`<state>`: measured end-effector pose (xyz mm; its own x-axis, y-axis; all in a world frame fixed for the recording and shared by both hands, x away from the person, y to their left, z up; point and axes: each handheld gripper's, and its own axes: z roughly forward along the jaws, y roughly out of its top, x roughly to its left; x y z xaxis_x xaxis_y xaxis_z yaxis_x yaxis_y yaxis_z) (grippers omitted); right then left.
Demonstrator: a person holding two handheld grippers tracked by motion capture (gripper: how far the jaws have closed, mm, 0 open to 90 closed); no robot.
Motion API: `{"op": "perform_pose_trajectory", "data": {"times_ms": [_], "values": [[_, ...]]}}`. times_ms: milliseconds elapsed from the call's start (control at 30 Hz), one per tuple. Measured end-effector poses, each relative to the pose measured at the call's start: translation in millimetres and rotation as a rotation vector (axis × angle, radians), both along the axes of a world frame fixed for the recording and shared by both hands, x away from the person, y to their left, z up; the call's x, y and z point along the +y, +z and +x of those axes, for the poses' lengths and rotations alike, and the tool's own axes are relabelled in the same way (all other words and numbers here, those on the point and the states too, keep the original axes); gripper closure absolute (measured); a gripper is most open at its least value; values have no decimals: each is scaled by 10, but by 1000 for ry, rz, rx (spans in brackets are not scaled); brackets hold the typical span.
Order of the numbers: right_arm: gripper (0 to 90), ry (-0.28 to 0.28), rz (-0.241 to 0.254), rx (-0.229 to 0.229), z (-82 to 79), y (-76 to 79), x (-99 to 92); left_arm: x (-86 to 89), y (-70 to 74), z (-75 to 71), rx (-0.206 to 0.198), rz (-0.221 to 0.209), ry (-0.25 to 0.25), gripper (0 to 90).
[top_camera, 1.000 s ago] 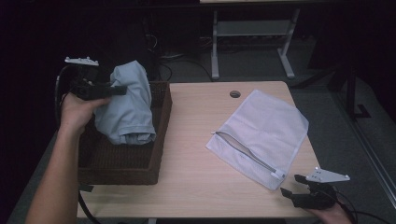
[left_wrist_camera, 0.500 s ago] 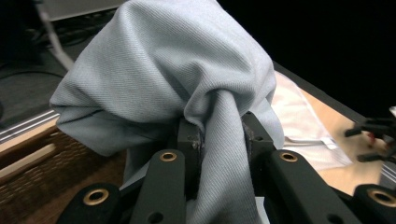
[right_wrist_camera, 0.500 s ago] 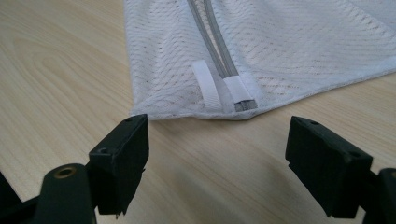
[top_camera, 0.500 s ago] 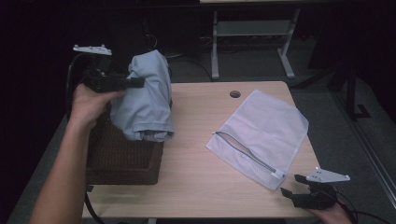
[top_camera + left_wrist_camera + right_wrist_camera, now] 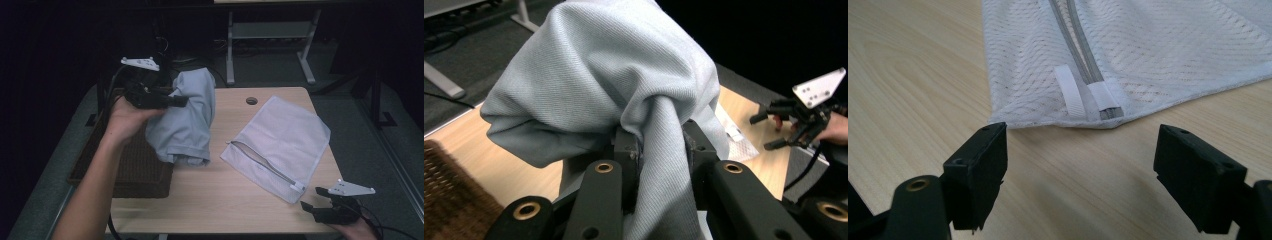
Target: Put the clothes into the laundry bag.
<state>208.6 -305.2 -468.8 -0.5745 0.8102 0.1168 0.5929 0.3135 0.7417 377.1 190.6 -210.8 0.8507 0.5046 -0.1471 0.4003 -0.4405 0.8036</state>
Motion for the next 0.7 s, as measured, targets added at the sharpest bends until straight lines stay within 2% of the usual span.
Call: {"op": "perform_pose_trajectory", "data": {"times_ms": [300, 433, 700], "values": [[206, 2, -1, -1, -2, 3, 3, -291, -225, -84, 18, 11, -64, 739], [206, 2, -4, -2, 1, 4, 6, -407, -350, -125, 17, 33, -84, 738], [206, 4, -10, -11, 3, 13, 9, -532, -688, -148, 63, 26, -120, 738]]}}
